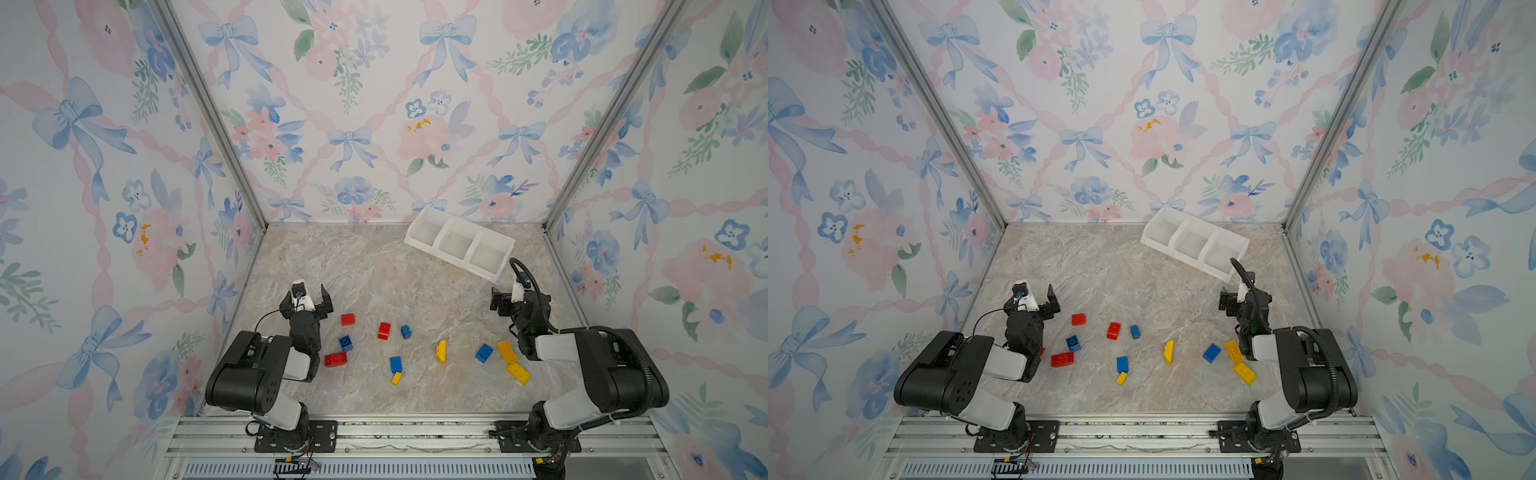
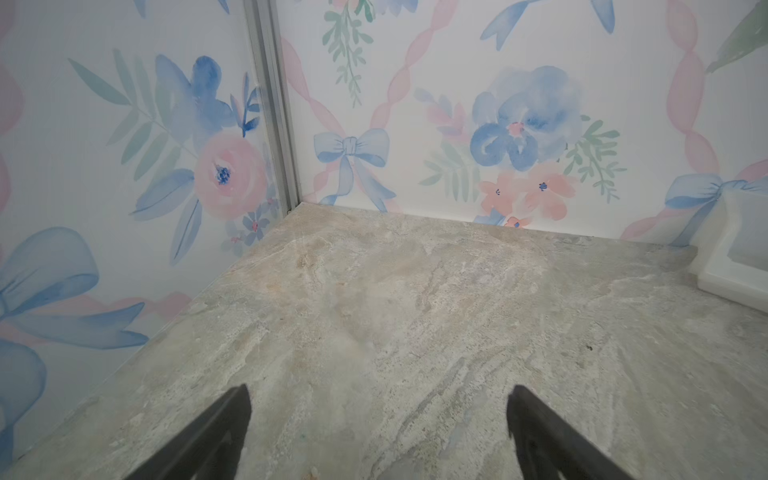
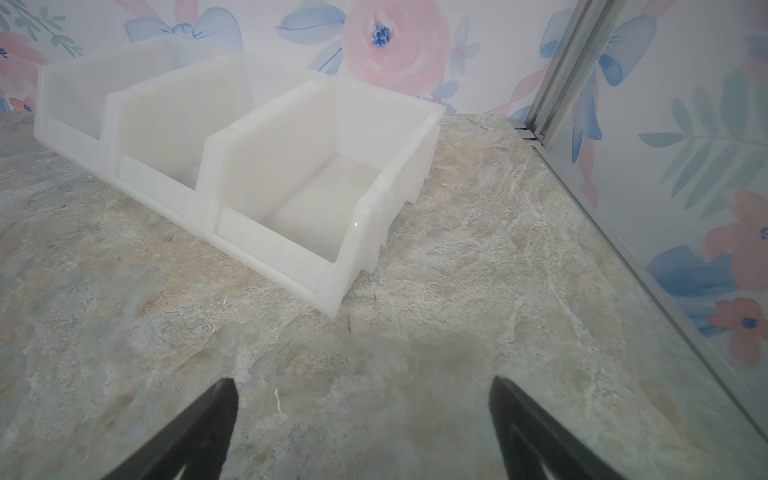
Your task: Sort the legos into containers by color
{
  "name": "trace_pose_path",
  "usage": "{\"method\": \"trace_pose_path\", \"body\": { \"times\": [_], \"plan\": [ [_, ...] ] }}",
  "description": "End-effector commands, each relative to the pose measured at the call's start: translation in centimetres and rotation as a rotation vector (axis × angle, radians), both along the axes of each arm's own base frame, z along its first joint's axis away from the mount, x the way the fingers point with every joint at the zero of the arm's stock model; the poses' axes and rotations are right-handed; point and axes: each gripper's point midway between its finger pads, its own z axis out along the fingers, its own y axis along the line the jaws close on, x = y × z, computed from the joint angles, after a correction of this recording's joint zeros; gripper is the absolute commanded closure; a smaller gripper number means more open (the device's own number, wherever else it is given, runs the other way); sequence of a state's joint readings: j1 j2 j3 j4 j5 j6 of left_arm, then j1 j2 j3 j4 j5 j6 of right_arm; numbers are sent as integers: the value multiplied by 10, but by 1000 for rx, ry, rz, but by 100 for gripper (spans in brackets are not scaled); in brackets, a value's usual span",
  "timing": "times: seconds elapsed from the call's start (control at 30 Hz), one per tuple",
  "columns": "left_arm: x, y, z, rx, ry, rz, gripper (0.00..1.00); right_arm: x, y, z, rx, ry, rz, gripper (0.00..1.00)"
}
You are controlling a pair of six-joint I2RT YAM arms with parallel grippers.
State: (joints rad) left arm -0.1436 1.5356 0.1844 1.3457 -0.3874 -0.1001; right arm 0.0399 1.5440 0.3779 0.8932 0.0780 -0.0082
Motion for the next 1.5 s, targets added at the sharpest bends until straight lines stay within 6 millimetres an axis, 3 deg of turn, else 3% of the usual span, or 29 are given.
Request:
{"method": "trace_pose_path", "body": {
  "times": [0.0,0.93,1.1,1.33,1.47],
  "plan": [
    [-1,2,-2,10,1,4,2,5,2,7,12,-19,6,3],
    [-1,2,-1,9,-1,3,2,5,2,7,13,-20,8,3],
    [3,4,6,16,4,19,2,12,3,25,-32,84,-21,3],
    [18,-4,20,31,65,-15,3,29,22,53,-54,210,-56,3],
    [29,-8,24,15,104,-29,2,52,50,63,-70,293,-60,3]
  ]
}}
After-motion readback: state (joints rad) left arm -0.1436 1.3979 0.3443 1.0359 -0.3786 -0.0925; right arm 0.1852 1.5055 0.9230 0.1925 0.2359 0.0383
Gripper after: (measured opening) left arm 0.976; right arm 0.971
